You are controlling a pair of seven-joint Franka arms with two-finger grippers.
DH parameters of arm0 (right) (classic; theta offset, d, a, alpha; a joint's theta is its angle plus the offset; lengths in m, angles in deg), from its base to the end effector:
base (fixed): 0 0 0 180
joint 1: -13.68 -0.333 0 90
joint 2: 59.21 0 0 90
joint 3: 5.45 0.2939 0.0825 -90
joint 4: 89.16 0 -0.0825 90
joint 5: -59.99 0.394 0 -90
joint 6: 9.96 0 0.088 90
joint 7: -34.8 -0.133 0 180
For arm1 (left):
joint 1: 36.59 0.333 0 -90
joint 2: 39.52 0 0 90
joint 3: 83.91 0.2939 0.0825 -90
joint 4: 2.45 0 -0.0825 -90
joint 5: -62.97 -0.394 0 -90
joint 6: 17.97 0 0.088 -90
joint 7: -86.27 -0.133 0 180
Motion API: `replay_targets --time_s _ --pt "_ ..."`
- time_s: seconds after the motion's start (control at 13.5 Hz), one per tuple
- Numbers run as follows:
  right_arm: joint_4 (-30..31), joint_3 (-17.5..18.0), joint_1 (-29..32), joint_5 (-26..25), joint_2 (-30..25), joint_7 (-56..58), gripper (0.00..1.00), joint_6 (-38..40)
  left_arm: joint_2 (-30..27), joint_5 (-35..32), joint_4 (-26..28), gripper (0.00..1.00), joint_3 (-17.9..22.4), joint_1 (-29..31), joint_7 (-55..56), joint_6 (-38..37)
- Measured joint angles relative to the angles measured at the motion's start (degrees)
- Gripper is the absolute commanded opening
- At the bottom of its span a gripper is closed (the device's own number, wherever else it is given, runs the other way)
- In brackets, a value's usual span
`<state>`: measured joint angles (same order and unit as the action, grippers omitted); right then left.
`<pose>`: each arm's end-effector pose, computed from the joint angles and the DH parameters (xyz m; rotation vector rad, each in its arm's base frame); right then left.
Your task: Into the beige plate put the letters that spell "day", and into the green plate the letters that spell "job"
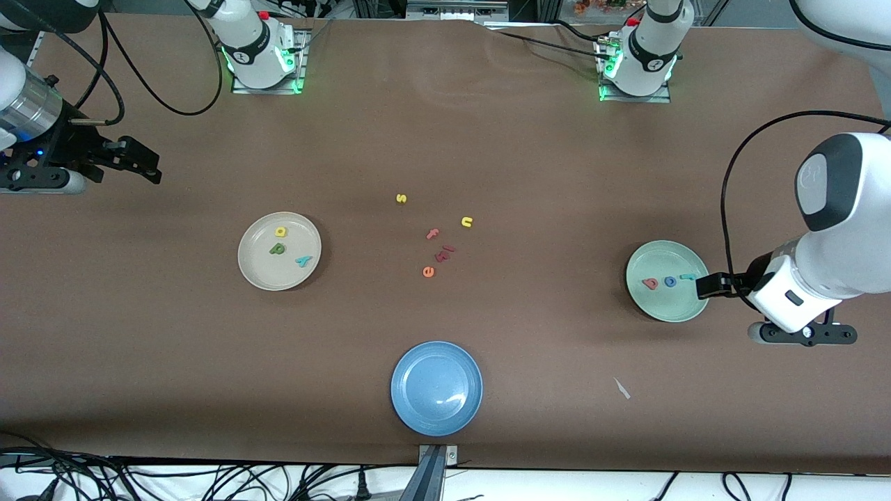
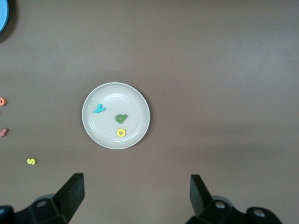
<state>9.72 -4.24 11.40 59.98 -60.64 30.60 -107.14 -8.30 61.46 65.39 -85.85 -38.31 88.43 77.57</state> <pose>0.5628 0.0344 0.5262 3.1405 -0.0194 -0.0073 0.7037 -0.0367 0.4230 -3.1284 0.0394 0.0949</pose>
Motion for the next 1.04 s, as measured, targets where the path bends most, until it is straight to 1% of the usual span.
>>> replay_targets --time_s 0.3,1.04 --pt "0.0 0.0 0.0 0.0 0.0 0.0 1.00 0.1 0.0 0.1 0.0 1.00 0.2 0.0 -2.2 0.0" --pt "0.0 0.0 0.0 0.0 0.0 0.0 1.00 0.1 0.0 0.1 -0.2 1.00 0.3 -0.2 -2.4 0.0"
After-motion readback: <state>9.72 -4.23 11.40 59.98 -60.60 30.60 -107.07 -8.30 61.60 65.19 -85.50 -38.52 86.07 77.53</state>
